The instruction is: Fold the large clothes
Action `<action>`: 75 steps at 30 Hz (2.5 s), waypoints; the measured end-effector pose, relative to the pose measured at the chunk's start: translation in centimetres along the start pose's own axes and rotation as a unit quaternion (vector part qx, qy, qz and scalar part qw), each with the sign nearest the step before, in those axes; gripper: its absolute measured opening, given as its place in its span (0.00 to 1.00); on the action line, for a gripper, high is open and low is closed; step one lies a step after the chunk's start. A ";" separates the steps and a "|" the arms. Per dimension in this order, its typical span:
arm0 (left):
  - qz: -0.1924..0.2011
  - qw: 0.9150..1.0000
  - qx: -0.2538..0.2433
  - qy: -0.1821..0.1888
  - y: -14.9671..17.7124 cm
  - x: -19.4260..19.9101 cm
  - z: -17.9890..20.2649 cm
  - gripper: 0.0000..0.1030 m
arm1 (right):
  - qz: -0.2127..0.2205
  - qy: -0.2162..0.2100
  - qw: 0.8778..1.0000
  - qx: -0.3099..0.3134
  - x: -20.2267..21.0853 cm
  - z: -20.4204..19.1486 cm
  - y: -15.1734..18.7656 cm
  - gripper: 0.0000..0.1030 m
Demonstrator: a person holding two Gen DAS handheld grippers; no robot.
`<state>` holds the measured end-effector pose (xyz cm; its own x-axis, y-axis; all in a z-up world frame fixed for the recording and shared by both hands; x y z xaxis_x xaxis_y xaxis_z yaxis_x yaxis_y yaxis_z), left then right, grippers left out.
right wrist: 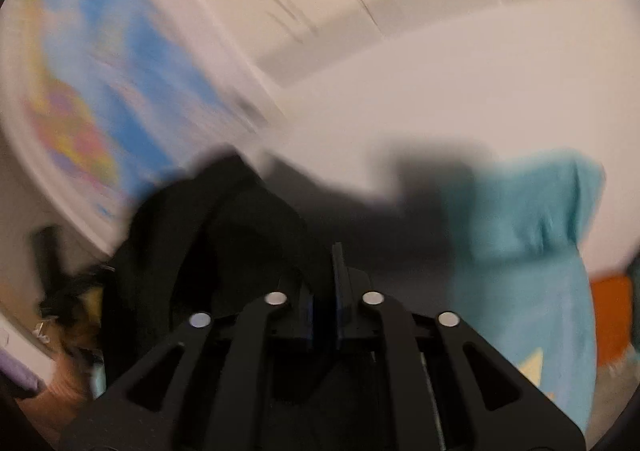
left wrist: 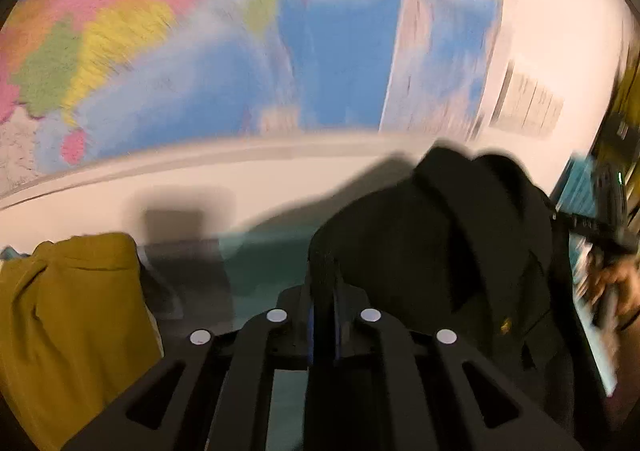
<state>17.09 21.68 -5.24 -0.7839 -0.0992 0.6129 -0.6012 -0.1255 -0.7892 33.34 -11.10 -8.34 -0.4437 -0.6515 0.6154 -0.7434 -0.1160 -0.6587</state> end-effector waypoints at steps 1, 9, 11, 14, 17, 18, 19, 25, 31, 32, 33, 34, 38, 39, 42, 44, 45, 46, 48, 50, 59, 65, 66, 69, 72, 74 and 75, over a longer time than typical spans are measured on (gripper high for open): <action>-0.022 0.999 -0.016 -0.018 1.2 -1.5 0.1 0.16 | -0.029 0.033 0.999 0.005 -1.3 1.2 1.4 0.16; -0.081 0.996 0.031 -0.030 7.2 -1.5 -2.3 0.47 | -0.021 0.037 0.998 0.041 2.7 -0.4 4.0 0.62; -0.058 0.998 0.002 -0.029 7.5 1.3 -1.7 0.59 | -0.019 0.015 0.997 0.078 5.9 -2.7 5.5 0.78; -0.039 0.998 -0.041 -0.003 9.1 5.1 0.5 0.66 | -0.038 -0.017 0.989 0.144 10.6 -6.2 10.3 0.80; -0.035 0.997 -0.070 0.016 10.6 7.6 3.0 0.70 | -0.069 -0.032 0.979 0.187 13.0 -9.3 15.8 0.80; -0.039 0.996 -0.079 0.023 12.0 8.7 3.6 0.72 | -0.081 -0.035 0.977 0.191 14.0 -9.7 17.5 0.80; -0.043 0.995 -0.082 0.027 13.0 9.3 4.1 0.73 | -0.093 -0.038 0.976 0.195 15.2 -10.0 19.6 0.80; -0.063 0.990 -0.104 0.074 18.8 11.4 6.5 0.74 | -0.133 -0.045 0.974 0.180 19.1 -10.2 27.7 0.71; -0.072 0.988 -0.103 0.088 21.5 12.6 7.4 0.76 | -0.059 0.012 0.986 0.152 21.2 -8.5 24.3 0.02; -0.068 0.989 -0.101 0.088 21.4 13.0 7.3 0.76 | -0.023 0.023 0.989 0.145 22.7 -8.1 21.7 0.02; -0.064 0.989 -0.098 0.089 21.3 13.3 7.1 0.76 | 0.009 0.032 0.990 0.138 23.9 -7.6 19.3 0.02; -0.059 0.990 -0.097 0.088 21.2 13.7 7.1 0.76 | 0.054 0.052 0.989 0.128 25.9 -6.7 16.3 0.02; -0.055 0.990 -0.089 0.089 20.9 14.8 6.5 0.79 | 0.134 0.097 0.982 0.088 29.4 -3.0 10.0 0.02; -0.062 0.990 -0.088 0.094 21.4 14.9 6.6 0.81 | 0.136 0.105 0.982 0.082 29.3 -2.1 9.4 0.02; -0.087 0.986 -0.098 0.104 22.7 14.7 7.4 0.82 | 0.117 0.106 0.986 0.053 27.1 0.4 9.8 0.02; -0.091 0.984 -0.098 0.121 23.2 14.9 8.0 0.82 | 0.097 0.101 0.989 0.038 25.3 1.8 11.2 0.02; -0.091 0.983 -0.097 0.128 23.4 15.1 8.3 0.83 | 0.087 0.093 0.991 0.030 24.6 2.2 12.0 0.02; -0.090 0.982 -0.097 0.133 23.5 15.3 8.6 0.84 | 0.081 0.086 0.993 0.025 24.2 2.6 12.8 0.02; -0.088 0.981 -0.096 0.145 23.5 15.7 9.2 0.88 | 0.073 0.074 0.995 0.011 23.2 3.2 13.6 0.02; -0.088 0.978 -0.111 0.151 23.9 16.0 9.9 0.90 | 0.070 0.058 0.996 -0.001 22.6 3.4 14.3 0.02; -0.084 0.994 -0.045 0.060 21.2 15.2 3.9 0.10 | 0.082 0.022 0.996 0.014 23.6 1.0 14.4 0.02; 0.009 0.996 0.030 -0.079 12.7 19.7 -7.9 0.17 | 0.099 0.019 0.995 0.020 24.5 0.8 12.7 0.02; 0.006 0.993 0.031 -0.112 12.4 19.5 -9.3 0.29 | 0.098 0.018 0.995 0.020 24.4 0.8 12.5 0.02; -0.042 0.959 -0.013 -0.280 13.4 17.9 -13.9 0.54 | 0.084 0.013 0.996 0.025 23.2 0.5 12.8 0.03; -0.065 0.959 -0.022 -0.275 15.2 16.2 -12.9 0.56 | 0.069 0.018 0.997 0.021 22.1 0.8 13.4 0.10; -0.041 0.970 -0.007 -0.240 14.9 16.4 -11.1 0.58 | 0.060 0.018 0.998 0.017 21.5 1.3 14.2 0.29; -0.022 0.975 -0.002 -0.220 14.6 16.7 -10.3 0.63 | 0.057 0.017 0.998 0.016 21.4 1.4 14.6 0.46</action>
<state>-6.38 28.36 -6.87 -0.6156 -0.5074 0.6030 -0.6339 -0.1359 -0.7614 13.73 -27.79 -5.36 -0.5413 -0.6364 0.5495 -0.6708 -0.0672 -0.7386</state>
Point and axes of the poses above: each gripper's, at about its wrist camera, not at the fingertips, and x roughly against the way its jaws point, z to its right, y to its underside, the point moved 9 cm from there along -x, roughly the way its jaws point, and after that the axes turned 7 degrees about z, right-handed, at the moved point
